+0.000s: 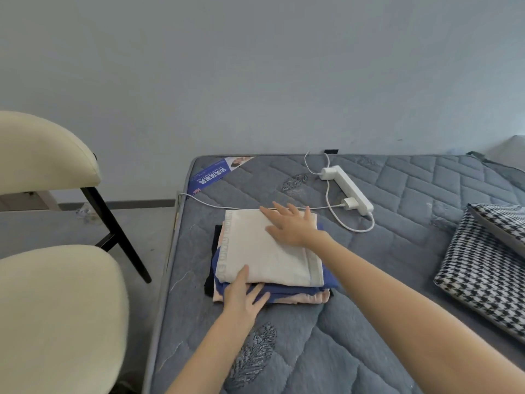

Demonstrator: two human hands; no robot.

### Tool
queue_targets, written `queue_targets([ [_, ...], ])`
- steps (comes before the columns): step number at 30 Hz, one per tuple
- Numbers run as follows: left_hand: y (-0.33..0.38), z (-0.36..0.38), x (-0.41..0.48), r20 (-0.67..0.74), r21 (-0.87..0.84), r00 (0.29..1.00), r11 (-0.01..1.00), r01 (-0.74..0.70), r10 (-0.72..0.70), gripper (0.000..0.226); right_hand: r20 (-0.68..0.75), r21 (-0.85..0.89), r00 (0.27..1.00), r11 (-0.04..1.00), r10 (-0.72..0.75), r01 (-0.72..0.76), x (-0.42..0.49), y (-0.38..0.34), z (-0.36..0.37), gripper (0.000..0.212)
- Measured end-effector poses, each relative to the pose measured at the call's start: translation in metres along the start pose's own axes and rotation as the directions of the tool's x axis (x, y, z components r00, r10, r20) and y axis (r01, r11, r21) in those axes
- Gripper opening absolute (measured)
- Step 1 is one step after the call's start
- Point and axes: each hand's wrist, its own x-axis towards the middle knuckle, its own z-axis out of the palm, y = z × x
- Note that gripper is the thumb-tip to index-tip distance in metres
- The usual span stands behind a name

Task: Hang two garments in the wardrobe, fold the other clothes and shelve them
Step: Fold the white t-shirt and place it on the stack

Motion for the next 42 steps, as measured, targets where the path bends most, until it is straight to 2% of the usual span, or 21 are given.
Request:
queue_targets([
  [2, 0.008, -0.006, 0.003, -0.228, 0.102, 0.953, 0.979, -0.179, 0.198, 0.048, -0.075, -0.031, 0.996, 0.999, 0.038, -0.04, -0.008, 0.005, 0.018, 0.054],
  [3, 0.013, -0.006, 0.002, -0.335, 0.22, 0.881, 0.937, -0.272, 0.335, 0.052, -0.116, -0.024, 0.992, 0.998, 0.049, -0.052, -0.012, 0.007, 0.025, 0.053],
  [4, 0.017, -0.005, 0.0, -0.368, 0.383, 0.785, 0.851, -0.36, 0.498, 0.052, -0.161, 0.003, 0.985, 0.998, 0.064, -0.064, -0.016, 0.008, 0.03, 0.051],
  [5, 0.021, -0.002, -0.002, -0.298, 0.57, 0.675, 0.693, -0.442, 0.675, 0.048, -0.204, 0.041, 0.975, 0.996, 0.088, -0.081, -0.02, 0.008, 0.034, 0.05],
  [6, 0.026, 0.002, -0.002, -0.129, 0.727, 0.564, 0.465, -0.506, 0.815, 0.042, -0.245, 0.079, 0.962, 0.991, 0.121, -0.105, -0.024, 0.007, 0.038, 0.049],
  [7, 0.028, 0.006, -0.001, 0.087, 0.812, 0.476, 0.214, -0.543, 0.875, 0.035, -0.282, 0.11, 0.946, 0.985, 0.159, -0.133, -0.028, 0.005, 0.042, 0.048],
  [8, 0.031, 0.012, 0.003, 0.291, 0.827, 0.435, 0.004, -0.562, 0.852, 0.032, -0.309, 0.134, 0.931, 0.978, 0.195, -0.16, -0.032, 0.004, 0.046, 0.047],
  [9, 0.033, 0.018, 0.008, 0.444, 0.813, 0.441, -0.143, -0.565, 0.78, 0.033, -0.325, 0.154, 0.919, 0.972, 0.222, -0.18, -0.035, 0.003, 0.05, 0.047],
  [11, 0.035, 0.027, 0.024, 0.615, 0.779, 0.536, -0.341, -0.526, 0.578, 0.041, -0.315, 0.205, 0.913, 0.958, 0.258, -0.2, -0.038, 0.006, 0.057, 0.046],
  [13, 0.031, 0.029, 0.043, 0.639, 0.75, 0.668, -0.499, -0.433, 0.381, 0.047, -0.275, 0.263, 0.92, 0.942, 0.279, -0.208, -0.036, 0.01, 0.062, 0.047],
  [15, 0.026, 0.025, 0.059, 0.613, 0.724, 0.73, -0.585, -0.366, 0.303, 0.049, -0.215, 0.336, 0.926, 0.914, 0.311, -0.229, -0.034, 0.016, 0.068, 0.047],
  [19, 0.019, 0.014, 0.079, 0.548, 0.777, 0.774, -0.536, -0.33, 0.317, 0.047, -0.146, 0.478, 0.907, 0.831, 0.395, -0.285, -0.033, 0.02, 0.086, 0.05],
  [22, 0.02, 0.009, 0.085, 0.554, 0.785, 0.768, -0.509, -0.354, 0.321, 0.046, -0.119, 0.536, 0.888, 0.781, 0.444, -0.319, -0.032, 0.018, 0.089, 0.053],
  [24, 0.023, 0.006, 0.09, 0.536, 0.81, 0.767, -0.469, -0.352, 0.352, 0.048, -0.064, 0.606, 0.859, 0.703, 0.508, -0.372, -0.032, 0.018, 0.088, 0.061],
  [26, 0.03, 0.005, 0.093, 0.464, 0.882, 0.783, -0.296, -0.366, 0.415, 0.056, 0.004, 0.682, 0.805, 0.587, 0.593, -0.436, -0.035, 0.017, 0.087, 0.076],
  [28, 0.041, 0.003, 0.096, 0.364, 0.909, 0.796, 0.003, -0.418, 0.484, 0.065, 0.052, 0.721, 0.751, 0.496, 0.658, -0.484, -0.038, 0.016, 0.087, 0.091],
  [29, 0.045, 0.001, 0.098, 0.334, 0.891, 0.805, 0.114, -0.439, 0.491, 0.069, 0.065, 0.73, 0.731, 0.467, 0.68, -0.499, -0.039, 0.016, 0.086, 0.096],
  [30, 0.047, -0.001, 0.099, 0.319, 0.882, 0.816, 0.165, -0.441, 0.482, 0.072, 0.077, 0.734, 0.716, 0.447, 0.693, -0.512, -0.039, 0.016, 0.085, 0.101],
  [36, 0.049, -0.006, 0.112, 0.278, 0.932, 0.843, 0.083, -0.353, 0.461, 0.081, 0.101, 0.74, 0.691, 0.41, 0.716, -0.534, -0.034, 0.02, 0.09, 0.111],
  [39, 0.049, -0.009, 0.118, 0.311, 0.931, 0.827, 0.024, -0.364, 0.468, 0.078, 0.096, 0.74, 0.675, 0.401, 0.732, -0.54, -0.032, 0.019, 0.092, 0.112],
  [42, 0.048, -0.01, 0.126, 0.313, 0.934, 0.83, 0.012, -0.358, 0.461, 0.07, 0.109, 0.738, 0.679, 0.398, 0.726, -0.545, -0.032, 0.022, 0.093, 0.106],
])
